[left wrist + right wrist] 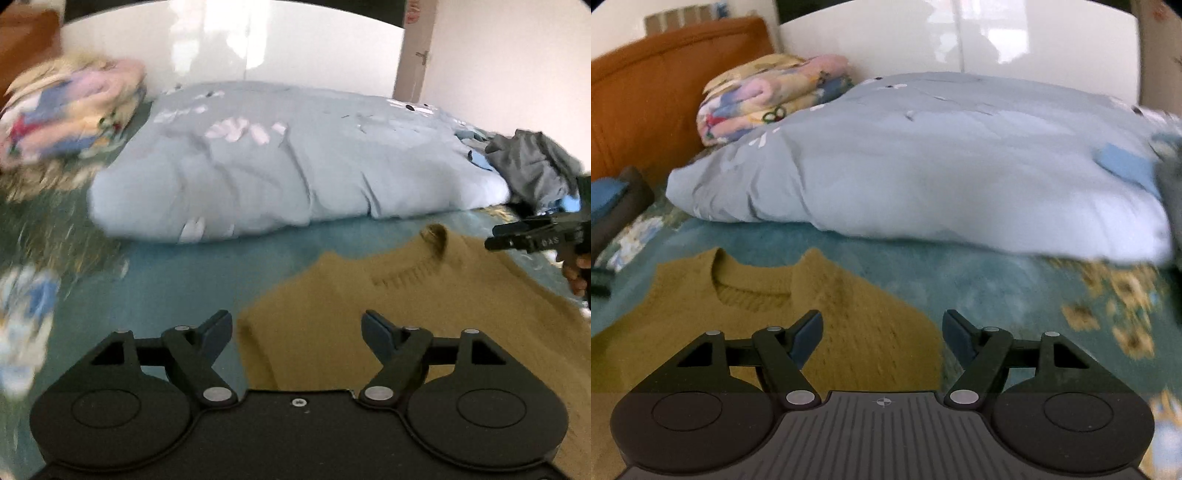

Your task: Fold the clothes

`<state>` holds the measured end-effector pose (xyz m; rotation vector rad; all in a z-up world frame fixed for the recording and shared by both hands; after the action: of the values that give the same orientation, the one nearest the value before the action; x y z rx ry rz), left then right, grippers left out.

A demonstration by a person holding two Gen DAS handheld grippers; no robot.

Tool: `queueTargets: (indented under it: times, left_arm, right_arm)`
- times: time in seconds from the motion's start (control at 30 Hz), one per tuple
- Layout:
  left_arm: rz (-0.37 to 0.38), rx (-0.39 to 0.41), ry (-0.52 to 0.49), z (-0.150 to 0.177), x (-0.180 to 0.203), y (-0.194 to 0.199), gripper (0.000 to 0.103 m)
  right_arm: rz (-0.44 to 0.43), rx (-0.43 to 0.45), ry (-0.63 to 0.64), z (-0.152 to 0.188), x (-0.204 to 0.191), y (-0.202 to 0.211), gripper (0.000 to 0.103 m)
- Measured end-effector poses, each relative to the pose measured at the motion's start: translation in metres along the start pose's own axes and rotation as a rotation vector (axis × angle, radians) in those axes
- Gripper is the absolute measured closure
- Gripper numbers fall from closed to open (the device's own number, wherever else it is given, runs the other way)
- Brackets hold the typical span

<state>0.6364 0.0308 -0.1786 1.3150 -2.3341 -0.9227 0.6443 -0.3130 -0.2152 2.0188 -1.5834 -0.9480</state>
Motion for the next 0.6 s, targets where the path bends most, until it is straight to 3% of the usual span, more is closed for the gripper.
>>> queueTargets:
  times: [0.17,0.3,0.4,0.47,0.5,0.53,0.6]
  left_arm:
    - [-0.081,-0.079,-0.046,-0.005,-0.013,-0.054,0.028]
    - [-0.020,-0.072,0.022,0.004,-0.023,-0.062,0.029]
    - [-0.014,-0.086,0.013,0.011,-0.019,-0.066,0.048]
    - [-0.040,-0.077,0.019,0.010,-0.017,-0.066,0.080]
    - [-0.051,-0.073,0.024,0.009,-0.016,-0.065,0.090]
    - [-0.050,-0.063,0.045,0.006,-0.015,-0.064,0.095]
    - [-0.063,-0.040,0.055,0.002,-0.012,-0.060,0.095]
  right_arm:
    - [0.038,-0.036,0.107,-0.007,-0.013,-0.029,0.033]
    - [0.047,-0.080,0.093,-0.006,-0.003,-0.043,0.036]
    - [0.019,-0.095,0.066,-0.002,-0.002,-0.046,0.045]
    - [0.013,-0.095,0.074,-0.001,-0.005,-0.046,0.064]
    - [0.008,-0.097,0.075,-0.001,-0.006,-0.045,0.071]
    - [0.002,-0.101,0.071,-0.002,-0.008,-0.043,0.081]
    - [-0.008,-0.101,0.054,-0.003,-0.010,-0.039,0.086]
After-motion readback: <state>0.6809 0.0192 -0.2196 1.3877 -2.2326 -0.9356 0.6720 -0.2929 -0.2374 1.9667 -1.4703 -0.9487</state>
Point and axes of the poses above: each gripper's, at about its wrist camera, not at the fingertips, and y roughly against the way its jaws point, x to its right, z to its underside, the point moved 9 cm from there along -y, roughly the way its jaws point, and after that the axes turned 9 degrees about -y, right-handed, at the moved point
